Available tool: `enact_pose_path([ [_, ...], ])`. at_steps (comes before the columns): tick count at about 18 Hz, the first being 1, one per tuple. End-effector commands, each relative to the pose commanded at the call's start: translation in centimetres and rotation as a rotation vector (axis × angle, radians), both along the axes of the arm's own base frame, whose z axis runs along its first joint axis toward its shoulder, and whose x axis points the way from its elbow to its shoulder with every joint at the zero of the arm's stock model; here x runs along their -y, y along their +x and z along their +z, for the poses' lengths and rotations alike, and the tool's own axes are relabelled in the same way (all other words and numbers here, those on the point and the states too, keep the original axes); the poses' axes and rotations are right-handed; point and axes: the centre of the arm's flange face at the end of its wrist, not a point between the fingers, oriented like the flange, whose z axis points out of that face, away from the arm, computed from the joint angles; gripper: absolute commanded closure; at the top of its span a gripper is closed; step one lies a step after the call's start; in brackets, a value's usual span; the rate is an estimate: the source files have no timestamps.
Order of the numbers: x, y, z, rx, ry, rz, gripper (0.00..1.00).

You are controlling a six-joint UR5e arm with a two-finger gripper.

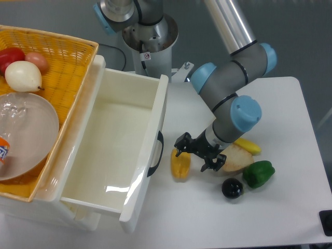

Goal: Pick up the yellow pepper
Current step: 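Move the open gripper over the yellow bell pepper, then lower the gripper around the yellow pepper and close on it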

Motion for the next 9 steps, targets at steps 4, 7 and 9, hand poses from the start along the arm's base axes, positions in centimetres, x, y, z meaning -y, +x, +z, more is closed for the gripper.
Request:
enact_pose_path([
  [4,-0.07,0.22,-0.47,0.006,-0.006,0.0,0.0],
  [7,-0.03,0.3,-0.69,0.011,-0.009,0.001,0.0],
  [9,0.02,0.39,-0.82,0.013,-0.01,0.001,0.0],
])
